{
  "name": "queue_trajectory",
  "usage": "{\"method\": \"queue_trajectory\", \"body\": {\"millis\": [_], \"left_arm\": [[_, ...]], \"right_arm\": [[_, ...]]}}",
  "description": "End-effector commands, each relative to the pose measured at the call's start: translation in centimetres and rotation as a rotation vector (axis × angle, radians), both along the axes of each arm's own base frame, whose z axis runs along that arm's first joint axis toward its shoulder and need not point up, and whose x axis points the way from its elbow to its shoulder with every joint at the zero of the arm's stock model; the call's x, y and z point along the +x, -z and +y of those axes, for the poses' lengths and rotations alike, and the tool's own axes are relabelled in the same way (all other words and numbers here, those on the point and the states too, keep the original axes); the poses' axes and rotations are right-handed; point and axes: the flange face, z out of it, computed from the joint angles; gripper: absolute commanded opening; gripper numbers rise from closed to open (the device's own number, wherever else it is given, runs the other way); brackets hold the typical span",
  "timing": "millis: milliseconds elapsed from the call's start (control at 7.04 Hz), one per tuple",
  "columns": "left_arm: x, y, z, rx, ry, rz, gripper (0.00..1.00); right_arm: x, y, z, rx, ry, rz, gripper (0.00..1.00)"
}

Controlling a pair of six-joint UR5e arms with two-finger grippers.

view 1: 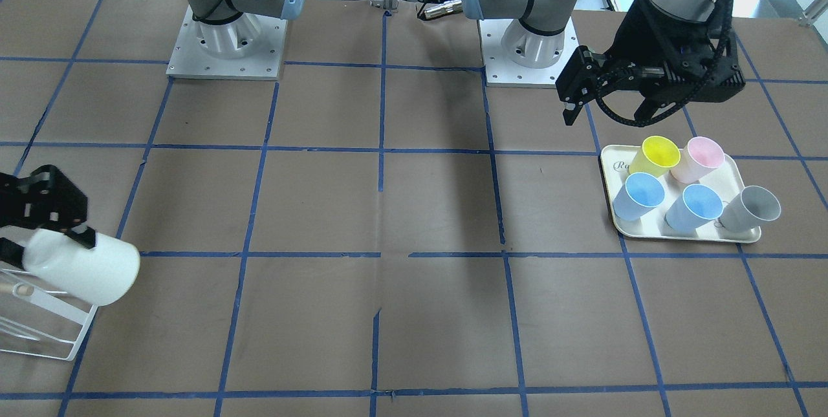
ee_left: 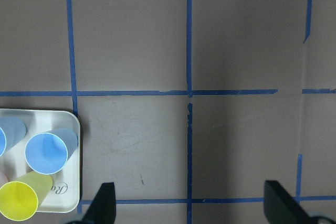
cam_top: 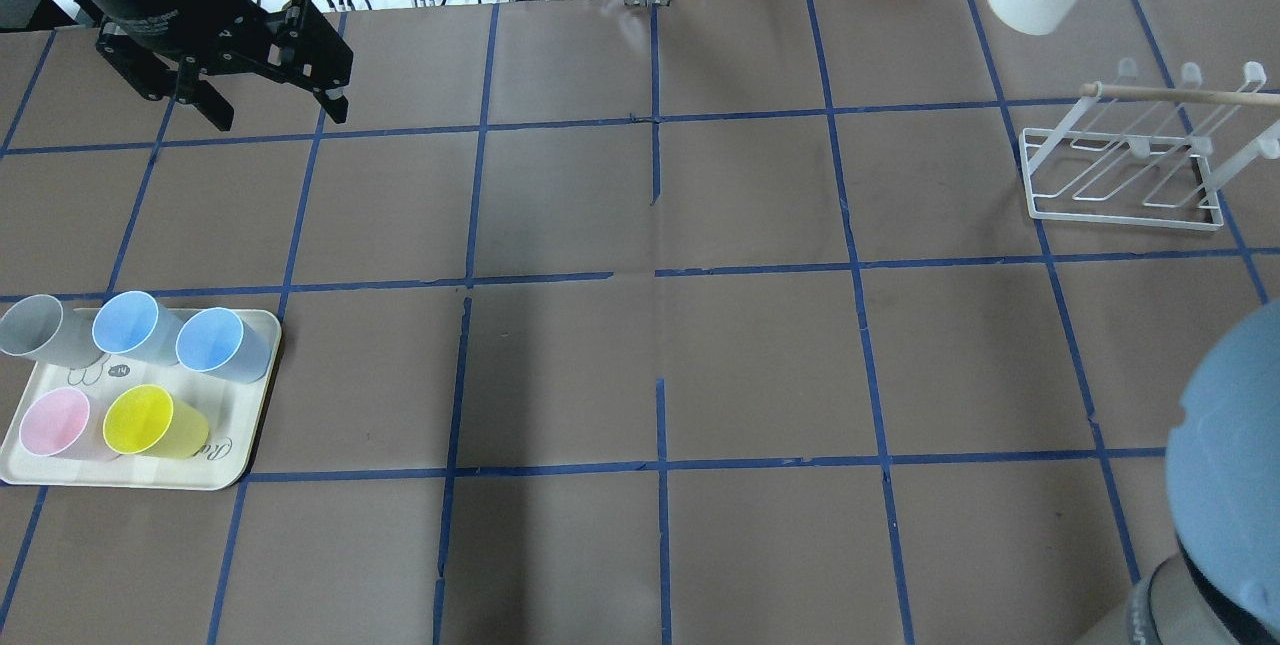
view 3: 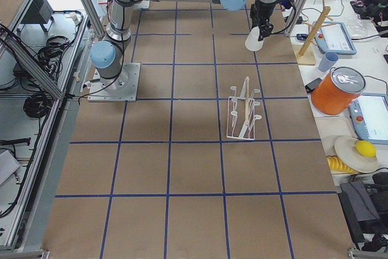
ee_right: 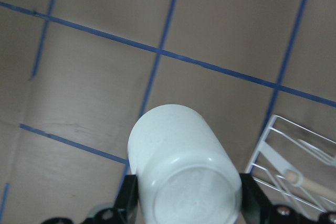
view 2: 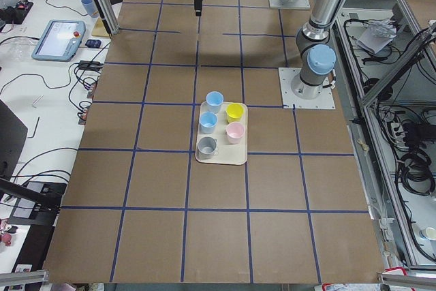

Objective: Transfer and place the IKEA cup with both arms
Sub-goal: 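Lift the white cup out of the rack with the right gripper, then carry the white cup toward the left gripper while the left arm swings over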

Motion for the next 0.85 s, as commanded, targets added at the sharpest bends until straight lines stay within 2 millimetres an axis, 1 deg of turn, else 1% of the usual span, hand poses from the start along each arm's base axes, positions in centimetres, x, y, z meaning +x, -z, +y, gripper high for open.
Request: {"method": "queue_trajectory", "body": {"millis": [0, 142, 284, 426, 568, 710], "left_arm": [[1.0, -0.6, -0.1, -0.020, -0.033, 0.102, 1.00], [2.7, -1.1, 0.0, -0.032, -0.069, 0.170, 1.00], [4.6, -1.6, 0.6, -0.021, -0.116, 0.248, 1.00], [6.0, -2.2, 1.3, -0.023, -0.155, 0.332, 1.00], [6.2, -2.4, 1.4, -0.049, -0.136, 0.448, 1.00], [6.5, -2.7, 1.5, -0.087, -0.160, 0.584, 1.00]], "right_arm": [[7.9, -0.6, 0.9, 0.072, 0.083, -0.294, 0.34], [11.3, -0.9, 1.2, 0.114, 0.127, -0.401, 0.34], [14.3, -0.5, 1.5, 0.166, 0.155, -0.468, 0.34], [16.5, -0.1, 1.8, 0.222, 0.181, -0.558, 0.34], [18.2, 0.6, 2.4, 0.298, 0.218, -0.676, 0.34], [18.9, 2.0, 2.8, 0.373, 0.257, -0.779, 0.34]]}}
